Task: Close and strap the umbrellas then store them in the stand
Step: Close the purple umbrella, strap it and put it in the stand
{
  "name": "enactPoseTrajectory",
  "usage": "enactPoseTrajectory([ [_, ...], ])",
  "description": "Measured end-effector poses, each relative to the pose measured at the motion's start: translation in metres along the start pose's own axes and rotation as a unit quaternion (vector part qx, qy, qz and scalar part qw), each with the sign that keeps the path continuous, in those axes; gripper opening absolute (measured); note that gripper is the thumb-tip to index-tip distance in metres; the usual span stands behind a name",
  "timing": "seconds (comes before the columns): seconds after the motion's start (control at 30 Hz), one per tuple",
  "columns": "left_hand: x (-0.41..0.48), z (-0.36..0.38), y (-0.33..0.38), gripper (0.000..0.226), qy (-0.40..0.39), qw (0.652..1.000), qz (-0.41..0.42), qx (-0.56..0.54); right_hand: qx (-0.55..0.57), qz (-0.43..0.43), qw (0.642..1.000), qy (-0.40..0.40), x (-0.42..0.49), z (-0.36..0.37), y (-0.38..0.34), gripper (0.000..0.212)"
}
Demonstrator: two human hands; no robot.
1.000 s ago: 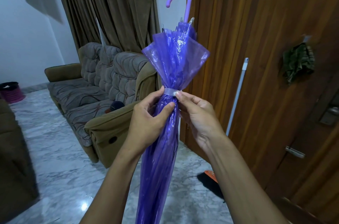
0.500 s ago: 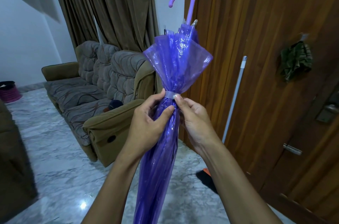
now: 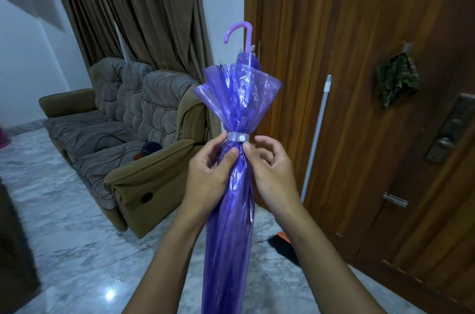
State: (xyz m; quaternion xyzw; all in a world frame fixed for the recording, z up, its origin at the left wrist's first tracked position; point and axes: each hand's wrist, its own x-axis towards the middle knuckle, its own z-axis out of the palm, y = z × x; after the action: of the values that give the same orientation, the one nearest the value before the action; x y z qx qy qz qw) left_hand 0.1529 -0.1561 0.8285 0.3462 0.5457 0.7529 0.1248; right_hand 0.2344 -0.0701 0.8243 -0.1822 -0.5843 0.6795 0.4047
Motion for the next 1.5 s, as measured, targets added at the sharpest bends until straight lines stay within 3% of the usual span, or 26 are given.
enactPoseTrajectory([
  [0.17,0.006,0.027,-0.012,0.025,-0.032,0.986,-0.103,-0.128,-0.079,-0.046,0.996,0.001,-0.004,-0.036,0.008,0.017],
  [0.43,-0.006,0.118,-0.042,0.031,-0.143,0.986,-0.071,-0.053,-0.095,-0.021,0.989,0.110,-0.017,-0.137,-0.011,0.018],
  [0.8,-0.070,0.330,-0.067,0.036,-0.327,0.930,-0.145,-0.088,-0.105,-0.030,0.957,0.270,-0.079,-0.341,-0.059,0.023],
  [0.93,-0.110,0.419,-0.074,0.037,-0.412,0.898,-0.129,-0.088,-0.105,-0.046,0.923,0.366,-0.107,-0.419,-0.089,0.026],
  [1.13,-0.155,0.539,-0.094,0.055,-0.570,0.815,-0.093,-0.055,-0.124,-0.064,0.875,0.463,-0.149,-0.529,-0.123,0.022],
  [1.5,-0.223,0.713,-0.136,0.055,-0.633,0.766,-0.091,-0.064,-0.192,-0.014,0.794,0.577,-0.170,-0.689,-0.153,0.027],
])
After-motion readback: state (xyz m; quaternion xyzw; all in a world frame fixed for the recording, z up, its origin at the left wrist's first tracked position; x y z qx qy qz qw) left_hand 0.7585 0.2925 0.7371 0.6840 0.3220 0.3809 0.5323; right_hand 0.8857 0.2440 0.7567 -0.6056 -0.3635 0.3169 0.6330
